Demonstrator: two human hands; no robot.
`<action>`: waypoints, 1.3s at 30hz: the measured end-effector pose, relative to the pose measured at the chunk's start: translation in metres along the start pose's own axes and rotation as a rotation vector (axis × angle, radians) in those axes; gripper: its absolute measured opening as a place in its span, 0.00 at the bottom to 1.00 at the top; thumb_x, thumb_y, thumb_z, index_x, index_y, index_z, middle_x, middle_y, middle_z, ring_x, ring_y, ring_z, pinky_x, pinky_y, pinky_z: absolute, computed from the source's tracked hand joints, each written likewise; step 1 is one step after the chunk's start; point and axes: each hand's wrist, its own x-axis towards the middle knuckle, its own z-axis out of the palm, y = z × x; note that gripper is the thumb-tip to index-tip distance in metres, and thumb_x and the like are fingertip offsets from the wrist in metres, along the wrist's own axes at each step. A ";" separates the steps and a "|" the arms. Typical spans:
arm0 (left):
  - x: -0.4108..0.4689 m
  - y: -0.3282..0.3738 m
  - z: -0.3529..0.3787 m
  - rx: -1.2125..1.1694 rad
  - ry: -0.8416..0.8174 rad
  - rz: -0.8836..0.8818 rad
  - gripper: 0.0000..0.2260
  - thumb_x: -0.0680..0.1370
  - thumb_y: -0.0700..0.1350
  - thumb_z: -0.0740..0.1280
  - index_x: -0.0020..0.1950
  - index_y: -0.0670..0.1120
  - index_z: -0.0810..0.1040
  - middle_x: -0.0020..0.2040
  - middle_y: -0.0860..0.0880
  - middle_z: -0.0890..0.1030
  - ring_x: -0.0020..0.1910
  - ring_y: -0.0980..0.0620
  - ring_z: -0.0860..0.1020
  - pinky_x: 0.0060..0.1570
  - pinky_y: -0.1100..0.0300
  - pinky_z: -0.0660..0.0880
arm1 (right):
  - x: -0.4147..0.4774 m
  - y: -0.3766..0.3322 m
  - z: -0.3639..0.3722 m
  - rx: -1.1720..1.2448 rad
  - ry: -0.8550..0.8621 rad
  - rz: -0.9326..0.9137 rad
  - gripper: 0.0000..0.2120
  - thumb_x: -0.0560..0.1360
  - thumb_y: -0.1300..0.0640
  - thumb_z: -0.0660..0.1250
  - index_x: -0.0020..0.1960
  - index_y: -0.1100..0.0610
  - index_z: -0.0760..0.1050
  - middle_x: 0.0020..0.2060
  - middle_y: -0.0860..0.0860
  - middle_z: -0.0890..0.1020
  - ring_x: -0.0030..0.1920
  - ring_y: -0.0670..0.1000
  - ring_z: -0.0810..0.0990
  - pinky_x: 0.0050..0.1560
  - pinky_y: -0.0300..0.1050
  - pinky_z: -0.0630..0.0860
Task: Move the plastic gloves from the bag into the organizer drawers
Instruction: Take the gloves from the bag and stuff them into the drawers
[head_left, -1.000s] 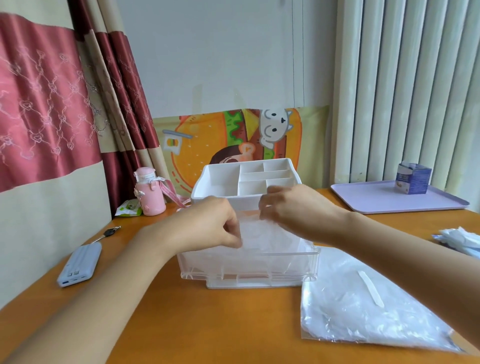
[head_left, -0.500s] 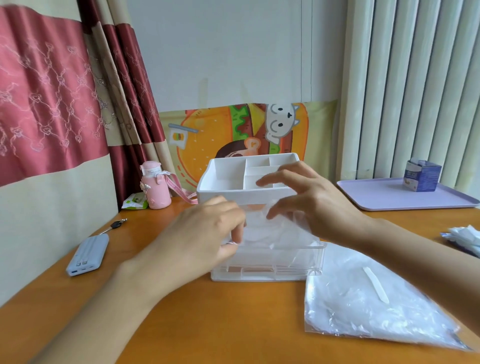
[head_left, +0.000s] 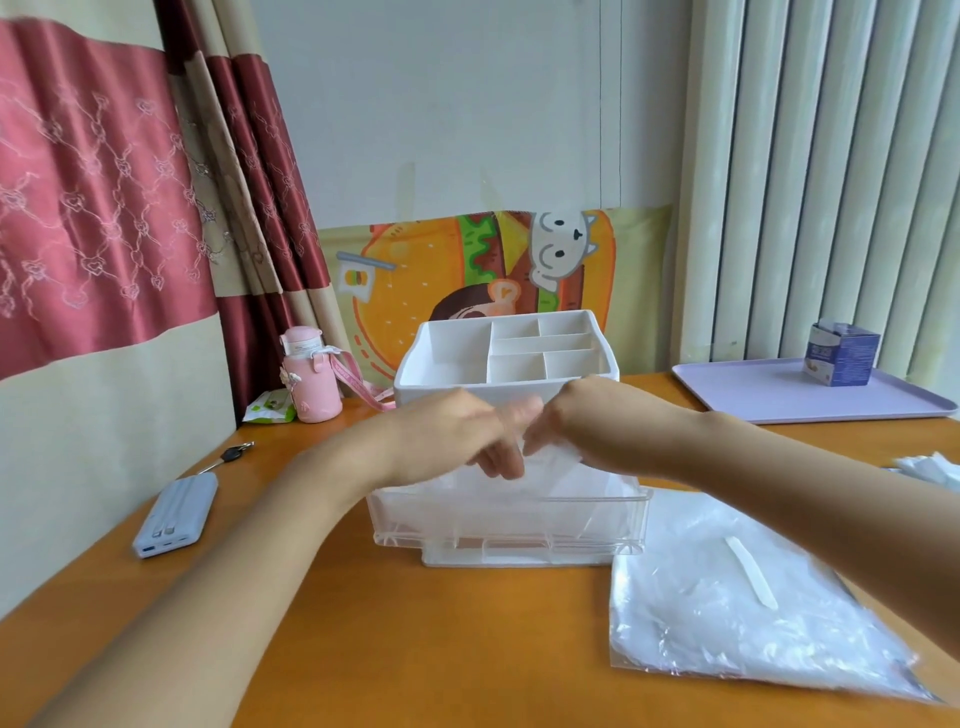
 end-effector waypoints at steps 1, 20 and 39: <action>0.002 -0.002 -0.001 -0.061 0.084 0.009 0.30 0.74 0.66 0.52 0.43 0.46 0.84 0.42 0.52 0.85 0.44 0.57 0.82 0.54 0.59 0.76 | 0.001 0.002 0.001 0.059 0.023 -0.002 0.24 0.73 0.70 0.63 0.63 0.48 0.78 0.54 0.50 0.82 0.44 0.51 0.79 0.37 0.33 0.66; 0.046 -0.028 -0.024 -0.403 -0.242 0.175 0.38 0.64 0.67 0.73 0.64 0.42 0.77 0.61 0.45 0.78 0.58 0.44 0.73 0.64 0.49 0.63 | -0.028 0.000 -0.026 0.338 0.800 -0.295 0.08 0.72 0.68 0.70 0.39 0.59 0.84 0.54 0.55 0.77 0.53 0.47 0.78 0.49 0.45 0.75; 0.019 -0.008 -0.010 0.662 0.716 -0.060 0.13 0.75 0.47 0.72 0.57 0.50 0.74 0.56 0.52 0.76 0.57 0.50 0.73 0.43 0.60 0.62 | -0.005 0.006 -0.006 -0.048 0.055 0.011 0.17 0.76 0.64 0.61 0.59 0.48 0.80 0.56 0.47 0.82 0.56 0.52 0.80 0.54 0.40 0.73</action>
